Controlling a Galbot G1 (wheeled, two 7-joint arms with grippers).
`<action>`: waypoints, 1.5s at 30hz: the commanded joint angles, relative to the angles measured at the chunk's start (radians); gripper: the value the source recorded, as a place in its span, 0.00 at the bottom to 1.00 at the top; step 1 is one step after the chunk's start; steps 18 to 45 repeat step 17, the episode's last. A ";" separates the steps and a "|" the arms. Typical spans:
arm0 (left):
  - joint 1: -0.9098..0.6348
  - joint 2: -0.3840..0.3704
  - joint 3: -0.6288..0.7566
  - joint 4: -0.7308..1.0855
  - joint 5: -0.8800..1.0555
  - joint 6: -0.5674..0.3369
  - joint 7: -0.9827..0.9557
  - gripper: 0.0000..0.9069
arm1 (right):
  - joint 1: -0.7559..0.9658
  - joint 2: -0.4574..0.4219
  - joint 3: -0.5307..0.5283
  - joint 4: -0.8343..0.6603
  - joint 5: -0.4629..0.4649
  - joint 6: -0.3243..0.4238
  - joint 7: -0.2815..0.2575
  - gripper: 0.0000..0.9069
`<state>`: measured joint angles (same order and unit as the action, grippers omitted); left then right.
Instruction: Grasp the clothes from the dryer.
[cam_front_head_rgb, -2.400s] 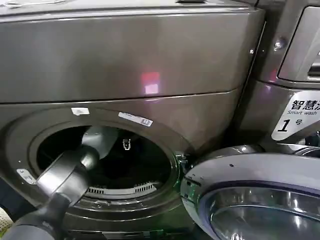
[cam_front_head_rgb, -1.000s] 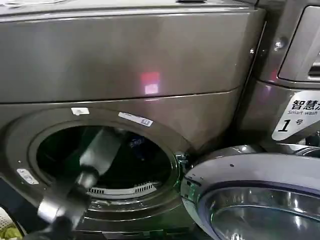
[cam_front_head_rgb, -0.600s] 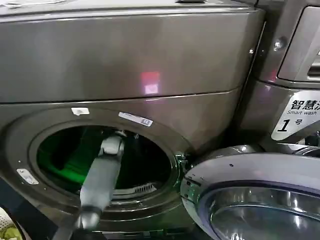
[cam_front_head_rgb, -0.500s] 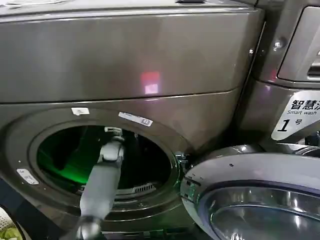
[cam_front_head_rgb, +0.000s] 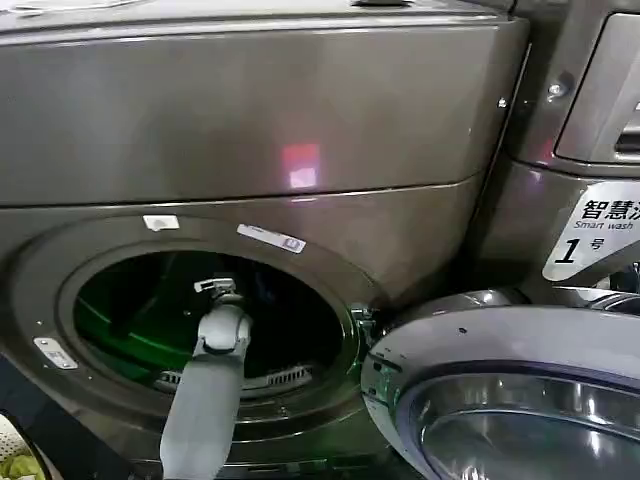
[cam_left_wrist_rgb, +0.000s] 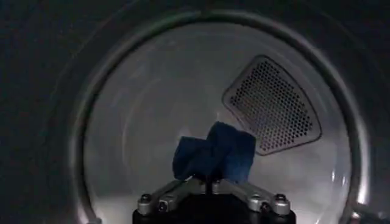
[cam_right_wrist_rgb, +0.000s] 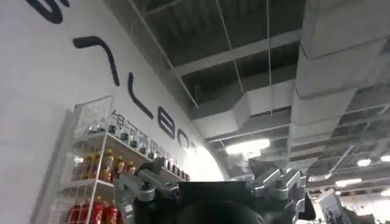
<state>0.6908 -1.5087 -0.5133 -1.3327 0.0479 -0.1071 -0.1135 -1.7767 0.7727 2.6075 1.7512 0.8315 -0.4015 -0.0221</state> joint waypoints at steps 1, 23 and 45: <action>0.017 -0.009 -0.006 -0.022 0.012 -0.003 -0.028 0.00 | 0.007 -0.002 -0.003 0.000 -0.013 -0.012 -0.012 1.00; 0.003 -0.011 -0.005 -0.024 0.020 0.004 -0.019 0.00 | 0.016 -0.009 -0.001 0.000 -0.021 -0.021 -0.021 1.00; 0.003 -0.011 -0.005 -0.024 0.020 0.004 -0.019 0.00 | 0.016 -0.009 -0.001 0.000 -0.021 -0.021 -0.021 1.00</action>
